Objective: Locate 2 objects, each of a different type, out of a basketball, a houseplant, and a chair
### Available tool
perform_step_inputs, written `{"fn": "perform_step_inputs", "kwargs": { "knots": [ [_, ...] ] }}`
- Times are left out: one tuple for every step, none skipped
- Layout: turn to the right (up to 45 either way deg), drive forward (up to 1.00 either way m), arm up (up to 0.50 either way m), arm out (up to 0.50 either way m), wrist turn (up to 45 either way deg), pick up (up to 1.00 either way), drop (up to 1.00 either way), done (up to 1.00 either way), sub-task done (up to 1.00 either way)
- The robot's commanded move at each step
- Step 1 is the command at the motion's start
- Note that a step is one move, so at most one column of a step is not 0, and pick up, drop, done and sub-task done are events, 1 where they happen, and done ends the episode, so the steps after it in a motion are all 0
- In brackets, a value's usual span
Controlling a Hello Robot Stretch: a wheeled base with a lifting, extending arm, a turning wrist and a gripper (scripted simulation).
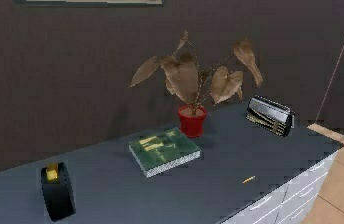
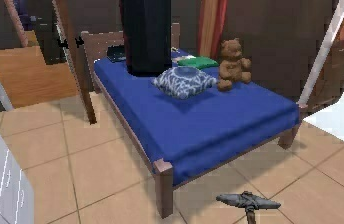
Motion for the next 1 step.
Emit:
{"fn": "perform_step_inputs", "kwargs": {
  "knots": [
    [0.0,0.0,0.0,0.0,0.0,0.0,0.0,1.0,0.0]
  ]
}}
